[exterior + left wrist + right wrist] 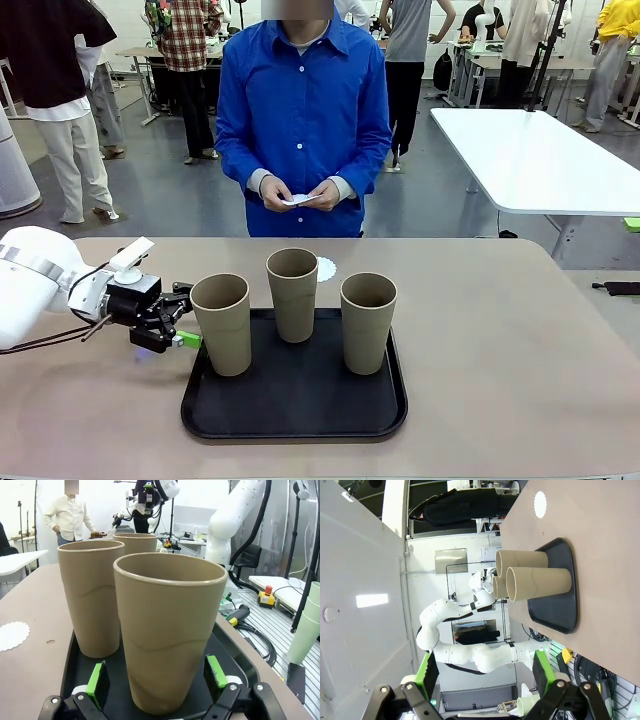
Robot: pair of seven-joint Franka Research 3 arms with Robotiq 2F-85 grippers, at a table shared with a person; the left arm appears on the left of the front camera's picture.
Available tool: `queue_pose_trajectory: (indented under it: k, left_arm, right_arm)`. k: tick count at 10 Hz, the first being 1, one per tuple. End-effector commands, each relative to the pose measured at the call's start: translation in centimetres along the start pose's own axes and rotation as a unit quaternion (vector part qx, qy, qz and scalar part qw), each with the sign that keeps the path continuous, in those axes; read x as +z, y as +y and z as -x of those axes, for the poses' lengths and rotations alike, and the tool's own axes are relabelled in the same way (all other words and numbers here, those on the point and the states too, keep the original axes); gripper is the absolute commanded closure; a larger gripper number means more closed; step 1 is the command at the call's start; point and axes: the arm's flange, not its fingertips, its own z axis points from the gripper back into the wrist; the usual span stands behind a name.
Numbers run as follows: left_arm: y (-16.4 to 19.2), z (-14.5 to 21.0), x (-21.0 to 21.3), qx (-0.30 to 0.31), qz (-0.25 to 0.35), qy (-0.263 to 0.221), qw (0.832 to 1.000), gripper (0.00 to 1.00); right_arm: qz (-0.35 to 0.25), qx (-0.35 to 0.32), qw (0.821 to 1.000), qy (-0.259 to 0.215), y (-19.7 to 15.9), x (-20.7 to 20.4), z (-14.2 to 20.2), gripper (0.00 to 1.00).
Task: Place coasters on the table and set cups on them.
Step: Pick up one Reusable plastic cup and place it on a coaster set by the human.
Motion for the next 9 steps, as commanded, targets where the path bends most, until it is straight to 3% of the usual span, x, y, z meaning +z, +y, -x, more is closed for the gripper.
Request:
queue_pose_trajectory:
  k: [1, 9]
  left_arm:
    - [0.6, 0.0, -0.9, -0.003, -0.002, -0.005, 1.0, 0.0]
    - [0.7, 0.4, -3.6, -0.003, 0.028, -0.004, 1.0, 0.0]
  right_arm:
    - [-0.003, 0.002, 1.0, -0.001, 0.1, 0.0, 0.0, 0.0]
    - [-0.003, 0.002, 1.0, -0.001, 0.1, 0.0, 0.0, 0.0]
